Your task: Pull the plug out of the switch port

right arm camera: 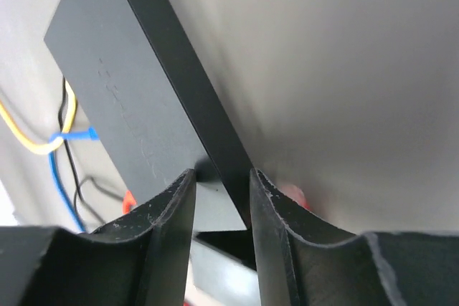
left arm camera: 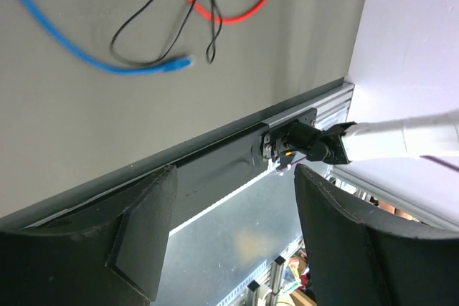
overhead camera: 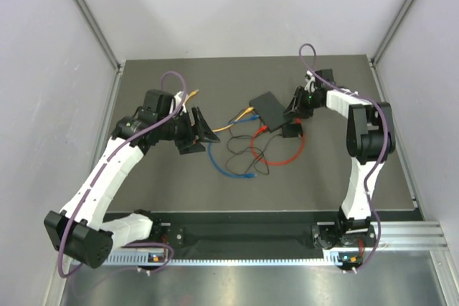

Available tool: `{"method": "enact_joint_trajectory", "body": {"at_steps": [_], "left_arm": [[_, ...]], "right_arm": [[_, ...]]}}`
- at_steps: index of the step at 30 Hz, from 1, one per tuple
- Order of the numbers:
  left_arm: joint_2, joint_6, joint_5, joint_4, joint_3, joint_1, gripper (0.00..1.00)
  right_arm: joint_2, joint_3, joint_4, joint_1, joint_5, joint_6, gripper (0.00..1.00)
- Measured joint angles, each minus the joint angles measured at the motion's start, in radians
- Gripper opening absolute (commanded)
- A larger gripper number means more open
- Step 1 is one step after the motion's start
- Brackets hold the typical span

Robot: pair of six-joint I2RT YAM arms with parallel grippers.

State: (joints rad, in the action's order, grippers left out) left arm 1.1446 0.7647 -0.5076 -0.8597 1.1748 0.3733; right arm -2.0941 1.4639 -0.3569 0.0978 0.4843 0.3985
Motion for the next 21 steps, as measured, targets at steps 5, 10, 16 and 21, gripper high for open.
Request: {"method": "enact_joint_trajectory", "body": {"at_steps": [5, 10, 16, 21], "left_arm": [[0.066, -0.009, 0.000, 0.029, 0.003, 0.001, 0.70], [0.180, -0.045, 0.011, 0.041, 0.065, 0.001, 0.71], [0.311, -0.106, 0.008, 0.126, 0.154, 0.001, 0.63], [0.455, -0.146, -0.052, 0.251, 0.216, 0.001, 0.63]], "right_arm": [[0.109, -0.135, -0.042, 0.004, -0.001, 0.029, 0.41], [0.211, -0.133, -0.145, 0.012, -0.074, -0.031, 0.53], [0.349, -0.129, -0.224, 0.055, -0.109, -0.061, 0.56], [0.398, -0.129, -0.231, 0.119, -0.089, -0.024, 0.56]]}}
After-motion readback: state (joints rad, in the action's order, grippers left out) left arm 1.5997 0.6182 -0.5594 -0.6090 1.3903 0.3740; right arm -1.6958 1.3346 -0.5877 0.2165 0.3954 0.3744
